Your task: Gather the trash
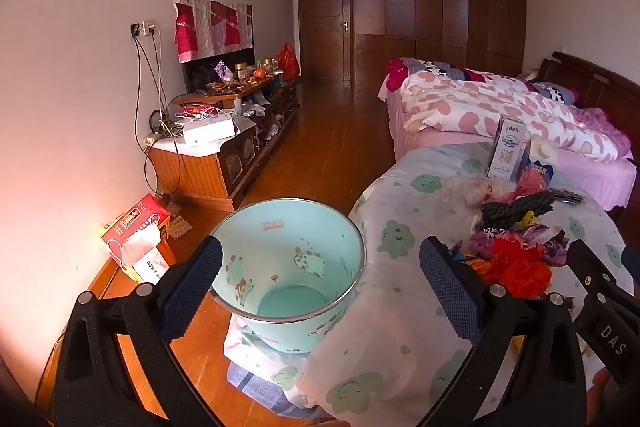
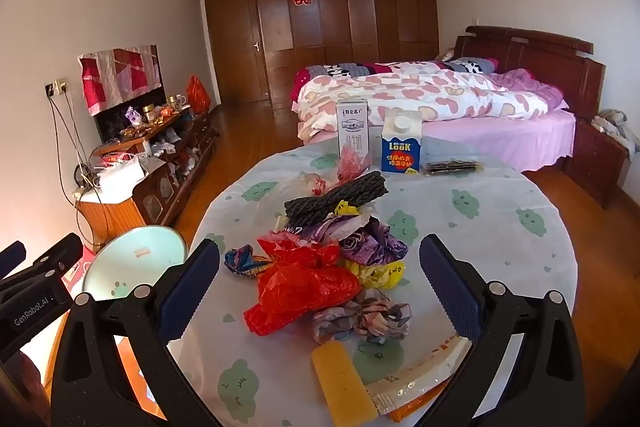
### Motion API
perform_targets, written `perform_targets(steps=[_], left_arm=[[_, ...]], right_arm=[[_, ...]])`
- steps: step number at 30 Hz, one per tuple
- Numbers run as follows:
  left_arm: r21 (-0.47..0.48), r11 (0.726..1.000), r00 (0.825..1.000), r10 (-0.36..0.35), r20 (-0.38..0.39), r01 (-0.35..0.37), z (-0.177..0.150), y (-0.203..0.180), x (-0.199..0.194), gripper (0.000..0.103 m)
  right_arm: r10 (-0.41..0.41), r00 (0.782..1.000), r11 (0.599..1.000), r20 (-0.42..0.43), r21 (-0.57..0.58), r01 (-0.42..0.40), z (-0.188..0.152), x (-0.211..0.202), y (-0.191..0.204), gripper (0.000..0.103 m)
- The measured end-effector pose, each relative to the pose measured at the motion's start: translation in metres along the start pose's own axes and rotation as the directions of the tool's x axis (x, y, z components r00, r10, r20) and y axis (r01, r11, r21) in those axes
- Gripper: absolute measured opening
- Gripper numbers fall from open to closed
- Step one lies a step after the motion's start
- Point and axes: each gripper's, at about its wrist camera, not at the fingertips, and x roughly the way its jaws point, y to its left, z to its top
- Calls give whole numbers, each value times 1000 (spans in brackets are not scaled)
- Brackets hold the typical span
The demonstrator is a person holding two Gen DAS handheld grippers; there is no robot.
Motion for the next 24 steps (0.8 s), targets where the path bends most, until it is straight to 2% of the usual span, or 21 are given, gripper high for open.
perform_targets(steps=[14,24], left_arm=[[2,1000,1000,-1,-9,1,-3,-9,-5,97],[-8,1000,1000,-9,-24,9,-6,-1,3,97]], right_arm=[[6,1000,1000,1,2,-6,5,-3,0,98],[7,1000,1000,1,4,-7,0,-2,1,98]])
